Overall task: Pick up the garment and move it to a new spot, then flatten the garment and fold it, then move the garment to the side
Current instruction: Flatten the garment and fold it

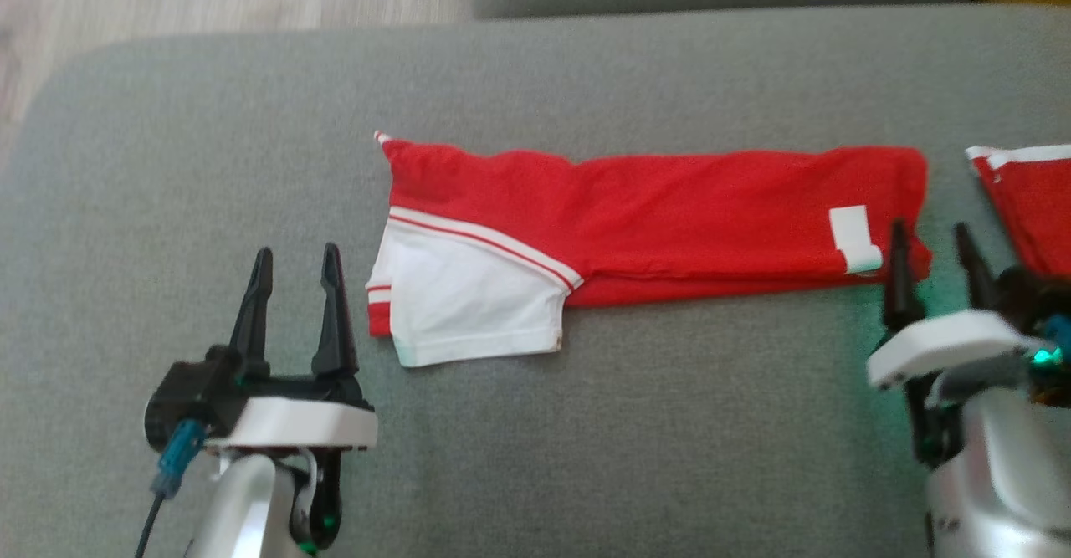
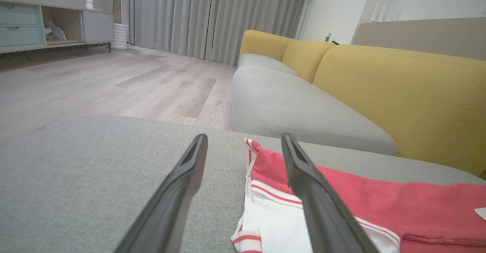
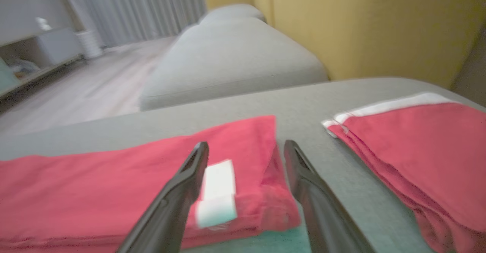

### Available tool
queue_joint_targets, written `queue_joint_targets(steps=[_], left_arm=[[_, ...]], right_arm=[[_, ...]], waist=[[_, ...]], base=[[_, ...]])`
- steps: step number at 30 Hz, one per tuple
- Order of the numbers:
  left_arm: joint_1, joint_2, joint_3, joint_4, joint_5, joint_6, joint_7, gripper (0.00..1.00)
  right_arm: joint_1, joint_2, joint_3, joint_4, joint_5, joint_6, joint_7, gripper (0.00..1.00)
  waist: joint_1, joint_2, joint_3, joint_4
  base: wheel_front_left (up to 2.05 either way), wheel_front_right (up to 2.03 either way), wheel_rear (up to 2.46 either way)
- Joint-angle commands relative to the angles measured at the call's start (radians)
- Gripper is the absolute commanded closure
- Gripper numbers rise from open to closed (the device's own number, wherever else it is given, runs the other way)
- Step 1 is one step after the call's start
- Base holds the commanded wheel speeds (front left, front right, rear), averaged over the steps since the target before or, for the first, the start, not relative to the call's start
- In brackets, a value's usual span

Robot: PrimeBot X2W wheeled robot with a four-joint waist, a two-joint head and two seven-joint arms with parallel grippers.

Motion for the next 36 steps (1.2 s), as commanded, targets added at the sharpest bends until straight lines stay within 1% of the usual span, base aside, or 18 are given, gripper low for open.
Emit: queue_joint_targets(steps=[1,3,8,13,14,16,19,24,30,36], left_arm=[[-0.042,0.004,0.031,-0.020,0.006,-0.004,-0.008,0.00],[-0.059,0.003,0.023,-0.007,0.008,-0.010,-0.008,0.00],[-0.090,0.002,0.015,0.004,-0.002,-0.013,-0.008,0.00],[-0.099,0.002,0.014,0.007,-0.010,-0.010,-0.008,0.00],[-0.101,0.002,0.012,0.009,-0.011,-0.009,-0.008,0.00],[-0.105,0.002,0.010,0.011,-0.011,-0.007,-0.008,0.00],[-0.105,0.002,0.013,0.012,-0.010,-0.004,-0.008,0.00],[-0.096,0.002,0.016,0.013,-0.004,-0.004,-0.008,0.00],[-0.078,0.002,0.018,0.012,0.000,-0.005,-0.008,0.00],[-0.059,0.001,0.005,0.015,-0.012,-0.004,-0.008,0.00]], right_arm=[[-0.050,-0.003,-0.009,0.004,-0.030,-0.001,0.015,0.00],[-0.090,-0.003,-0.063,0.063,-0.068,-0.001,0.034,0.00],[-0.170,-0.003,-0.174,0.204,-0.109,-0.001,0.051,0.00],[-0.220,-0.003,-0.207,0.343,-0.119,-0.001,0.050,0.00],[-0.227,-0.003,-0.209,0.368,-0.119,-0.001,0.049,0.28],[-0.241,-0.003,-0.211,0.406,-0.121,-0.001,0.034,1.00],[-0.258,-0.003,-0.214,0.449,-0.119,-0.001,0.005,1.00],[-0.270,-0.003,-0.236,0.466,-0.139,-0.001,-0.035,1.00],[-0.263,-0.008,-0.329,0.395,-0.212,-0.001,-0.060,1.00],[-0.232,-0.044,-0.411,0.320,-0.278,-0.001,-0.023,1.00]], waist=[[-0.0002,0.0000,0.040,0.019],[-0.0002,0.0000,0.062,0.030],[-0.0002,0.0000,0.094,0.047],[-0.0002,0.0000,0.102,0.052],[-0.0002,0.0000,0.101,0.053],[-0.0002,0.0000,0.098,0.052],[-0.0002,0.0000,0.087,0.046],[-0.0002,0.0000,0.063,0.034],[-0.0002,0.0000,0.023,0.013],[-0.0002,0.0000,-0.015,0.009]], base=[[0.00,0.00,0.00],[0.00,0.00,0.00],[0.00,0.00,0.00],[0.00,0.00,0.00],[0.00,0.00,0.00],[0.00,0.00,0.00],[0.00,0.00,0.00],[0.00,0.00,0.00],[0.00,0.00,0.00],[0.00,0.00,0.00]])
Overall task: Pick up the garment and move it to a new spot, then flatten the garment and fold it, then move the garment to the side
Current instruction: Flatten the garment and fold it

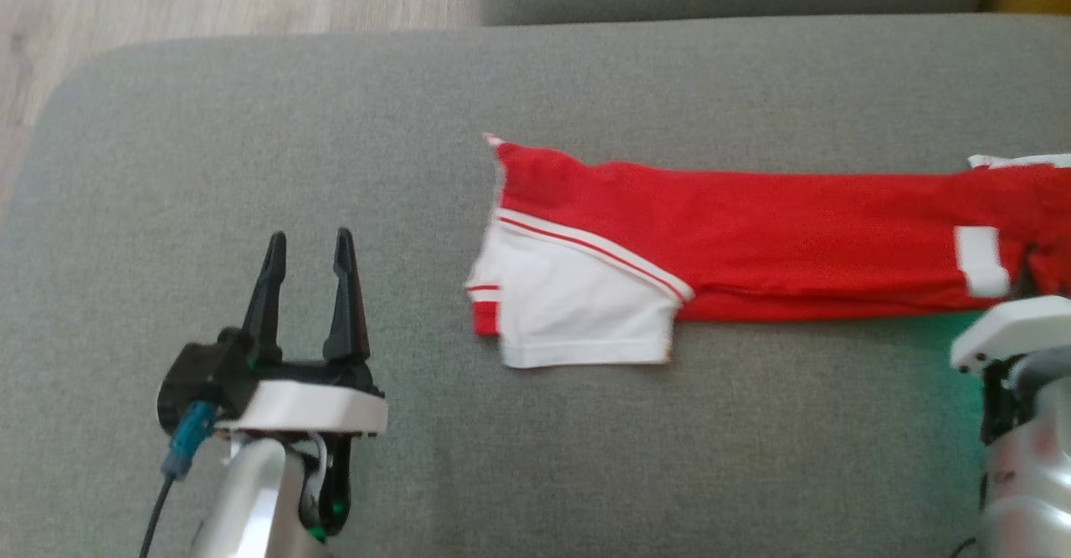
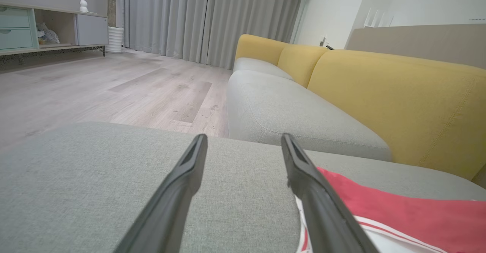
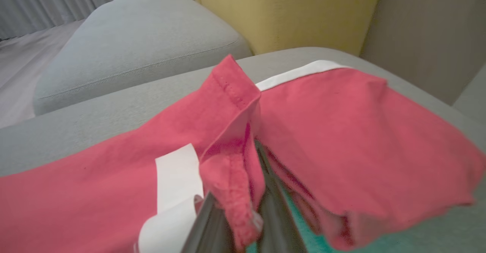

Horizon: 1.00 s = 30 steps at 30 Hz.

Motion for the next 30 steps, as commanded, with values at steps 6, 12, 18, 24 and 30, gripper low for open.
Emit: queue_joint_targets(steps=[6,12,18,24,30], left_arm=[[0.014,0.006,0.003,-0.019,-0.020,0.009,-0.008,0.00],[0.031,0.006,-0.009,-0.012,-0.024,0.008,-0.008,0.00],[0.038,0.006,-0.017,-0.012,-0.024,0.009,-0.008,0.00],[0.039,0.006,-0.039,-0.017,-0.032,0.011,-0.008,0.00],[0.021,0.006,-0.064,-0.025,-0.047,0.017,-0.008,0.00]], right_arm=[[-0.019,0.005,0.028,-0.080,0.044,-0.001,0.031,1.00],[-0.038,0.020,0.146,-0.131,0.144,-0.001,0.056,1.00],[-0.054,0.021,0.458,-0.148,0.427,-0.001,0.074,1.00],[-0.047,0.021,0.699,-0.182,0.581,-0.001,0.063,1.00],[-0.060,0.021,0.832,-0.165,0.657,-0.001,0.051,1.00]], waist=[[0.0000,0.0000,-0.050,0.011],[0.0000,0.0000,-0.092,0.038],[0.0000,0.0000,-0.118,0.092],[0.0000,0.0000,-0.103,0.145],[0.0000,0.0000,-0.065,0.200]], base=[[0.00,0.00,0.00],[0.00,0.00,0.00],[0.00,0.00,0.00],[0.00,0.00,0.00],[0.00,0.00,0.00]])
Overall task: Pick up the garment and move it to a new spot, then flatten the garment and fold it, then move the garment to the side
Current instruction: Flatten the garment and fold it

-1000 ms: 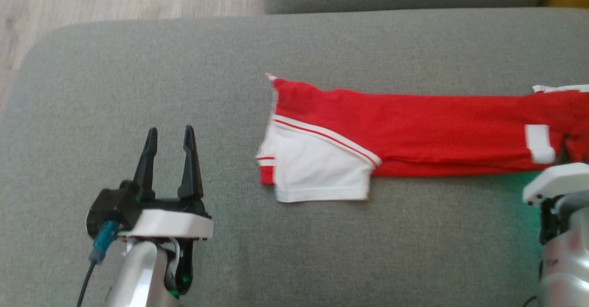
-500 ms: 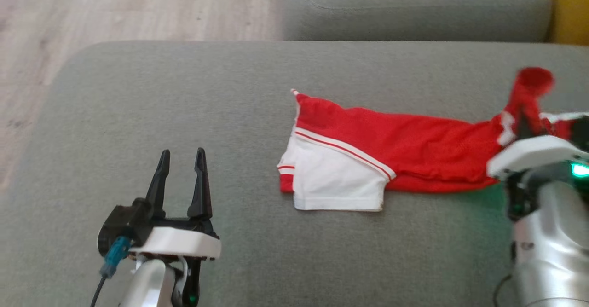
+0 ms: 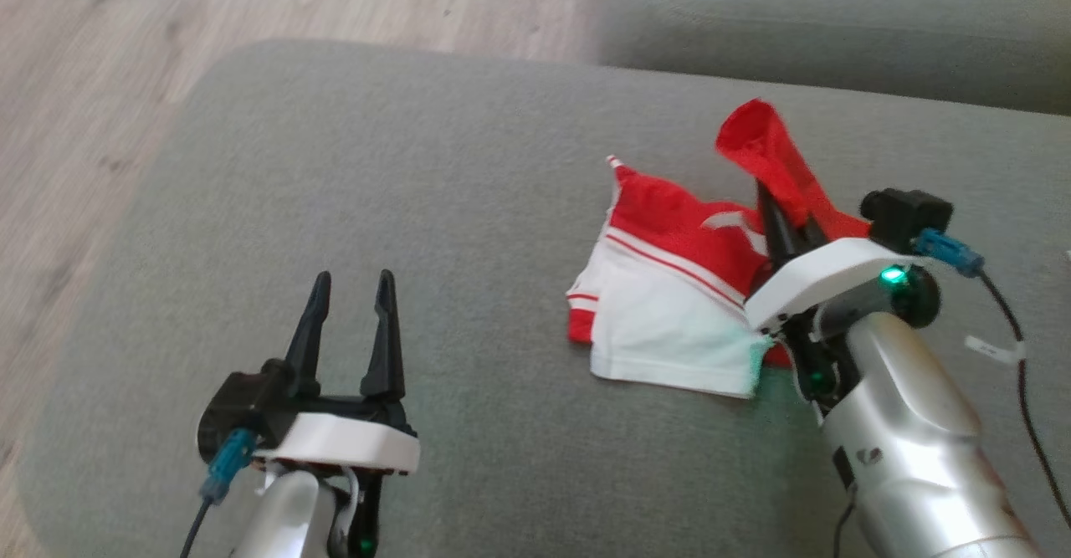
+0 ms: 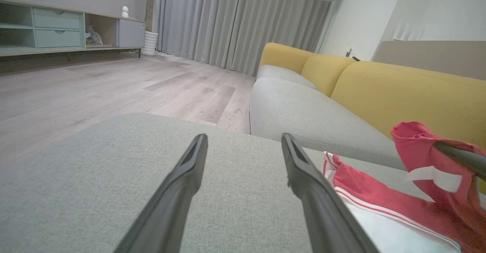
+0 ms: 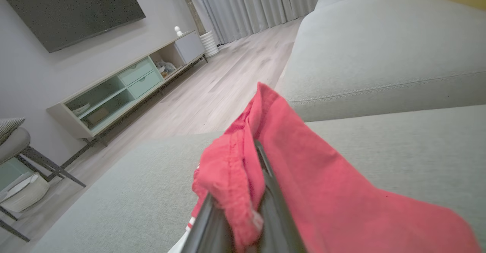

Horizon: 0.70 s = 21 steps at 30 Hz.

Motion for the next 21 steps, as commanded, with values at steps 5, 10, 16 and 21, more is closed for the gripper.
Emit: queue_joint_targets(steps=[5,10,16,21], left_arm=[[-0.054,0.005,0.001,-0.034,-0.016,0.009,-0.008,0.00],[-0.068,0.005,-0.017,-0.029,-0.026,0.016,-0.008,0.00],[-0.076,0.005,-0.027,-0.033,-0.033,0.021,-0.008,0.00],[-0.076,0.005,-0.037,-0.037,-0.037,0.027,-0.008,0.00]], right_arm=[[-0.073,0.005,0.110,0.038,0.056,-0.001,-0.036,1.00],[-0.082,0.005,0.208,0.097,0.115,-0.001,-0.071,1.00],[-0.089,0.005,0.302,0.134,0.174,-0.001,-0.111,1.00],[-0.092,0.005,0.377,0.166,0.228,-0.001,-0.108,0.00]], waist=[[0.0001,-0.0001,0.056,0.066],[0.0001,-0.0001,0.076,0.105],[0.0001,-0.0001,0.085,0.130],[0.0001,-0.0001,0.091,0.138]], base=[[0.00,0.00,0.00],[0.00,0.00,0.00],[0.00,0.00,0.00],[0.00,0.00,0.00]])
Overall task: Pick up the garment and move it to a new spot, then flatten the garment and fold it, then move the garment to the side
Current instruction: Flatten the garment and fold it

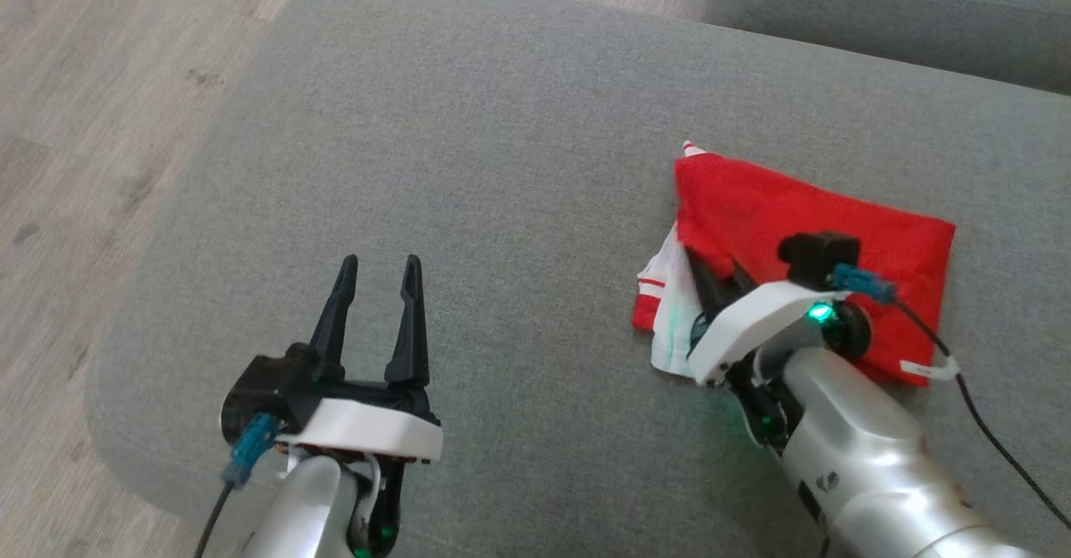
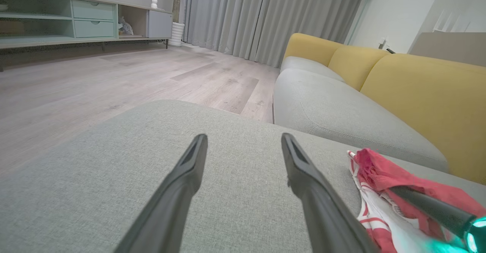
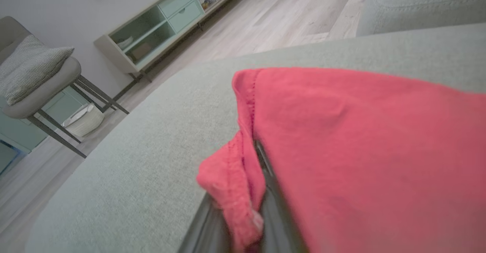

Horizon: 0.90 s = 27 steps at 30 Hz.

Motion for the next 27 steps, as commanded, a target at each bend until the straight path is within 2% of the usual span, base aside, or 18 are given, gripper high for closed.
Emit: queue_joint_targets(steps=[1,7,11,13,17,22,23,27], left_arm=[[-0.041,0.006,0.023,-0.029,-0.005,0.006,-0.008,0.00],[-0.045,0.006,0.030,-0.031,0.002,0.005,-0.008,0.00],[-0.043,0.006,0.039,-0.032,0.011,0.002,-0.008,0.00],[-0.041,0.006,0.047,-0.034,0.016,0.001,-0.008,0.00],[-0.031,0.006,0.065,-0.039,0.024,0.000,-0.008,0.00],[-0.013,0.006,0.091,-0.035,0.022,0.014,-0.008,0.00],[-0.013,0.006,0.091,-0.035,0.022,0.014,-0.008,0.00],[-0.004,0.006,0.110,-0.033,0.023,0.015,-0.008,0.00]], right_arm=[[-0.035,0.014,0.056,-0.028,0.032,-0.001,0.001,0.00],[-0.033,0.014,0.152,-0.138,0.174,-0.001,-0.016,0.00],[-0.053,0.014,0.138,-0.144,0.152,-0.001,-0.030,0.00],[-0.063,0.014,0.072,-0.137,0.092,-0.001,-0.031,0.00],[-0.026,-0.019,-0.127,-0.172,-0.113,-0.001,-0.032,0.00],[0.114,-0.047,-0.368,-0.338,-0.351,-0.001,-0.032,0.00],[0.114,-0.047,-0.368,-0.338,-0.351,-0.001,-0.032,0.00],[0.245,-0.031,-0.494,-0.478,-0.477,-0.001,-0.032,0.00]], waist=[[-0.0001,0.0000,-0.001,-0.001],[-0.0001,0.0000,-0.021,-0.039],[-0.0001,0.0000,-0.050,-0.084],[-0.0001,0.0000,-0.064,-0.112],[-0.0001,0.0000,-0.089,-0.171],[-0.0001,0.0000,-0.107,-0.240],[-0.0001,0.0000,-0.107,-0.240],[-0.0001,0.0000,-0.118,-0.282]], base=[[0.00,0.00,0.00],[0.00,0.00,0.00],[0.00,0.00,0.00],[0.00,0.00,0.00],[0.00,0.00,0.00],[0.00,0.00,0.00],[0.00,0.00,0.00],[0.00,0.00,0.00]])
